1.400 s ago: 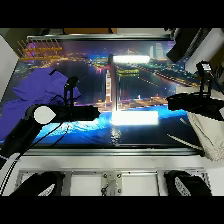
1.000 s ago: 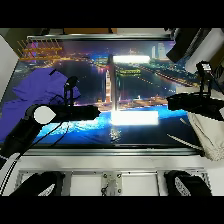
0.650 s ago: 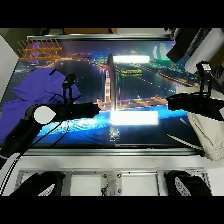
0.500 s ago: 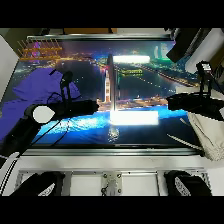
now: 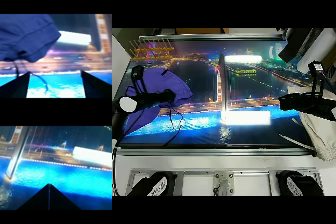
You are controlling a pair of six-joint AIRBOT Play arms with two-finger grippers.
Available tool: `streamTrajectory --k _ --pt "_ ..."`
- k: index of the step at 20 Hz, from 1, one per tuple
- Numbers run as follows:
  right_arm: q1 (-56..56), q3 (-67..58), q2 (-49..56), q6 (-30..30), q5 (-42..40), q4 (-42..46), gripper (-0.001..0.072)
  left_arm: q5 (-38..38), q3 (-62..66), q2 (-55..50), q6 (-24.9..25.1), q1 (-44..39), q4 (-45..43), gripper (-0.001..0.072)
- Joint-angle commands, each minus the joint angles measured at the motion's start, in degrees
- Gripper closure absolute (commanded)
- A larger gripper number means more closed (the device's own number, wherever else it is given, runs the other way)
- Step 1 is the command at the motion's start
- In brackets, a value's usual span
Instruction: Fold the clothes and pants, and hang the long-sleeved shirts on hangers.
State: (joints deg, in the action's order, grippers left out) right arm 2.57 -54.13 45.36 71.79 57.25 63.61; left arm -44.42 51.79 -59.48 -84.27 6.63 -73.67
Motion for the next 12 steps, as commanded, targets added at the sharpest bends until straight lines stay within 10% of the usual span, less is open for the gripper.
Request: streamTrajectory --k 1,10,11,12 --pt "0.0 0.0 0.0 0.0 0.0 0.0 0.0688 -0.6 0.0 -6.9 1.4 9.2 -8.7 0.0002" --pt "0.0 0.0 0.0 0.0 0.0 0.0 0.0688 15.8 0.0 -21.1 1.4 7.5 -13.9 0.0003" --pt "0.0 0.0 0.0 0.0 0.0 0.0 0.0688 16.0 0.0 -21.4 1.4 7.4 -13.9 0.0058" --pt "0.0 0.0 0.0 0.0 0.0 0.0 0.0688 15.4 0.1 -21.3 1.4 7.5 -13.8 0.0268"
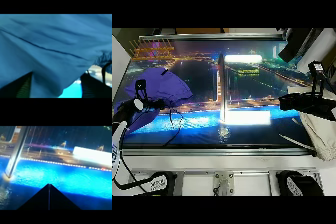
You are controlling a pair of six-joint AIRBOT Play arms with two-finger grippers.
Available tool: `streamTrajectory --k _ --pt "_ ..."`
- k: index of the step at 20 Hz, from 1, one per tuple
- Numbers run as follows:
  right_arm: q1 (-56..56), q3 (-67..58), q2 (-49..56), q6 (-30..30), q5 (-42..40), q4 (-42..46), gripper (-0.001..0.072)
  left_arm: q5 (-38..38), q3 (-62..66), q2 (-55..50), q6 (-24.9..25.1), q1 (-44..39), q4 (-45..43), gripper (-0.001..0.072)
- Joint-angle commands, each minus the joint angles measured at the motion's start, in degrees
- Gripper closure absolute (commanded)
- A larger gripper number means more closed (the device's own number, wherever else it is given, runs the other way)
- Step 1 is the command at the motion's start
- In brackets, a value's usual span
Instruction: Fold the clothes and pants, and hang the long-sleeved shirts on hangers.
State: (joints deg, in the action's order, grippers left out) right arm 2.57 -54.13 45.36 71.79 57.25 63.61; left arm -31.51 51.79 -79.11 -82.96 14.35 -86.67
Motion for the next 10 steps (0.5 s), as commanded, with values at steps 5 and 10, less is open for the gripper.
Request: streamTrajectory --k 5,10 --pt "0.0 0.0 0.0 0.0 0.0 0.0 0.0687 -15.5 6.1 0.1 0.0 -2.5 -0.1 0.0701" --pt "0.0 0.0 0.0 0.0 0.0 -2.9 0.0688 -30.3 7.8 13.5 -0.6 -18.3 7.9 0.07"
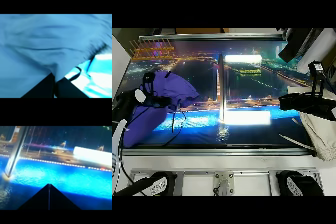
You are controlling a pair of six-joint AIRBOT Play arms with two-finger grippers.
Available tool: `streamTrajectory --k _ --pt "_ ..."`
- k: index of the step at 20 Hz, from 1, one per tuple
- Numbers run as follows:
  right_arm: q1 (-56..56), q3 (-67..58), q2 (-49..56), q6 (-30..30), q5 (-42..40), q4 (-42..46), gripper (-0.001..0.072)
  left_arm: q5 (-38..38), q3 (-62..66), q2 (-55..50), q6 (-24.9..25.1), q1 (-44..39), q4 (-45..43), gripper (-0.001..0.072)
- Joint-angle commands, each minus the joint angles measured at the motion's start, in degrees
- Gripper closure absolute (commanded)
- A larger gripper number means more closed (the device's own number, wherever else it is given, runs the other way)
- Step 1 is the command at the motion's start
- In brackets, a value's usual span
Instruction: Fold the clothes and pants, and hang the long-sleeved shirts on hangers.
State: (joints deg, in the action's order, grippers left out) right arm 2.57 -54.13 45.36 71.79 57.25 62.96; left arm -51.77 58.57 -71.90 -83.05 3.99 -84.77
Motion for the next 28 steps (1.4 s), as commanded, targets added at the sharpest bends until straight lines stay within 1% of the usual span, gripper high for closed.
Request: streamTrajectory --k 1,2,3,6,7,9,10,11,12,14,18,21,22,24,26,28 --pt "0.0 0.0 0.0 0.2 0.0 -3.8 0.0687 -11.7 1.0 8.6 -0.5 -12.3 10.4 0.07" --pt "0.0 0.0 0.0 0.2 0.1 -5.9 0.0688 -12.1 1.0 10.2 -0.7 -16.6 14.3 0.07" --pt "0.0 0.0 0.0 0.2 0.4 -8.0 0.0688 -11.4 1.0 11.5 -1.9 -21.2 16.7 0.07" --pt "0.3 0.0 -0.2 -1.5 -0.7 -8.9 0.0688 -4.5 1.0 12.1 -7.5 -36.3 17.3 0.07" --pt "0.7 0.0 -0.2 -1.6 -0.7 -8.6 0.069 -1.7 1.1 11.2 -8.4 -40.7 17.3 0.07" --pt "1.8 0.0 -0.3 -1.5 -0.7 -8.6 0.0691 2.8 1.1 8.3 -8.5 -46.6 17.3 0.0694" --pt "2.3 0.0 -0.4 -1.5 -0.7 -8.6 0.0691 4.7 1.1 6.9 -8.5 -48.2 17.3 0.0447" --pt "2.5 0.0 -0.5 -1.5 -0.7 -8.6 0.0691 6.3 1.2 5.5 -8.6 -48.3 17.3 0.0079" --pt "2.7 0.0 -0.5 -1.5 -0.7 -8.6 0.0691 5.8 2.4 4.3 -9.0 -46.8 17.0 0.0024" --pt "2.7 0.0 -0.6 -1.5 -0.6 -8.6 0.0691 2.6 6.3 2.2 -8.9 -39.8 16.9 0.0023" --pt "2.7 0.0 -0.6 -1.5 0.3 -8.8 0.0691 -1.9 11.8 -2.5 -8.8 -18.9 16.9 0.0023" --pt "2.6 0.0 -0.6 -1.5 0.6 -8.8 0.0691 -5.0 12.3 -9.3 -8.7 -5.8 17.7 0.0023" --pt "2.6 0.0 -0.5 -1.5 1.0 -8.8 0.0691 -6.6 12.3 -12.0 -7.8 -2.8 19.3 0.0023" --pt "2.6 0.0 -0.5 -1.3 1.8 -8.8 0.0691 -9.8 12.3 -17.7 -2.8 1.6 25.0 0.0023" --pt "2.6 0.0 -0.5 -0.3 2.2 -8.9 0.0691 -12.0 12.3 -22.5 1.0 3.5 29.8 0.0023" --pt "2.6 0.0 -0.5 0.5 2.1 -8.8 0.0691 -13.2 12.3 -26.2 2.9 3.0 32.5 0.0024"
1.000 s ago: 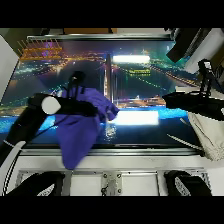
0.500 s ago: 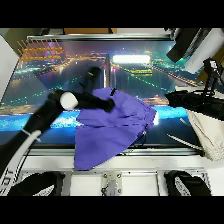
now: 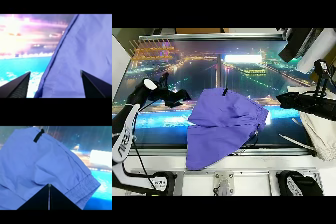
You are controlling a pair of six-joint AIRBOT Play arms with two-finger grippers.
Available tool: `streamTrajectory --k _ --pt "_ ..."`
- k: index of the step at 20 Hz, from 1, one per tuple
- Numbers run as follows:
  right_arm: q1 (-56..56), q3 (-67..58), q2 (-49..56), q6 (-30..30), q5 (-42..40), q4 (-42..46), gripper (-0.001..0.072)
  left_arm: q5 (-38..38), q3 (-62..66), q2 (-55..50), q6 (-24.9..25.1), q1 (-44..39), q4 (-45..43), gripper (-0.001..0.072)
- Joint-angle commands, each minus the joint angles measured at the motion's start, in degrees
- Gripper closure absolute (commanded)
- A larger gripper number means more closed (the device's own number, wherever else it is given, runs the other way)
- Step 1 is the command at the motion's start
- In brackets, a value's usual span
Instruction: Fold the clothes and pants, and hang the long-sleeved shirts on hangers.
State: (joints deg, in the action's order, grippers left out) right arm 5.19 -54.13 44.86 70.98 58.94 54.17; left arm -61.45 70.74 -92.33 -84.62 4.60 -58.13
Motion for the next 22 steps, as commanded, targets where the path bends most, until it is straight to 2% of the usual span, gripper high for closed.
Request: streamTrajectory --k 1,9,10,11,12,16,17,18,19,20,22 --pt "0.0 0.0 0.0 1.3 0.5 0.0 0.0691 -3.7 0.2 -7.0 5.3 1.7 7.3 0.0024" --pt "0.0 0.0 0.0 1.3 0.5 0.0 0.0691 -5.5 7.6 -14.2 5.7 -8.4 8.5 0.0024" --pt "0.0 0.0 0.0 2.2 0.5 0.0 0.0691 -5.4 8.9 -14.7 5.2 -9.6 8.1 0.0169" --pt "0.1 0.0 0.0 4.1 0.4 0.2 0.0691 -5.5 10.2 -15.0 5.2 -10.3 8.2 0.0491" --pt "0.2 0.0 0.2 5.4 0.5 1.4 0.069 -5.5 11.5 -15.0 5.3 -10.5 8.2 0.0697" --pt "3.8 0.8 5.3 21.1 1.1 14.7 0.0684 -9.4 18.4 -14.8 5.2 -9.0 8.2 0.0701" --pt "5.8 1.3 7.6 21.6 1.1 15.1 0.0679 -10.6 19.7 -14.8 5.2 -8.6 8.1 0.07" --pt "7.6 1.6 10.7 21.6 1.1 15.0 0.052 -11.3 20.4 -14.8 5.2 -8.4 8.1 0.0701" --pt "9.1 1.9 14.3 21.6 1.1 15.1 0.018 -11.6 20.7 -14.8 5.2 -7.9 8.2 0.07" --pt "9.9 1.9 18.2 21.6 0.7 15.0 0.0021 -11.8 20.6 -14.8 5.2 -7.9 8.2 0.07" --pt "10.0 1.9 25.6 20.3 -1.3 14.5 0.0022 -11.9 20.5 -14.9 5.2 -7.9 8.2 0.07"
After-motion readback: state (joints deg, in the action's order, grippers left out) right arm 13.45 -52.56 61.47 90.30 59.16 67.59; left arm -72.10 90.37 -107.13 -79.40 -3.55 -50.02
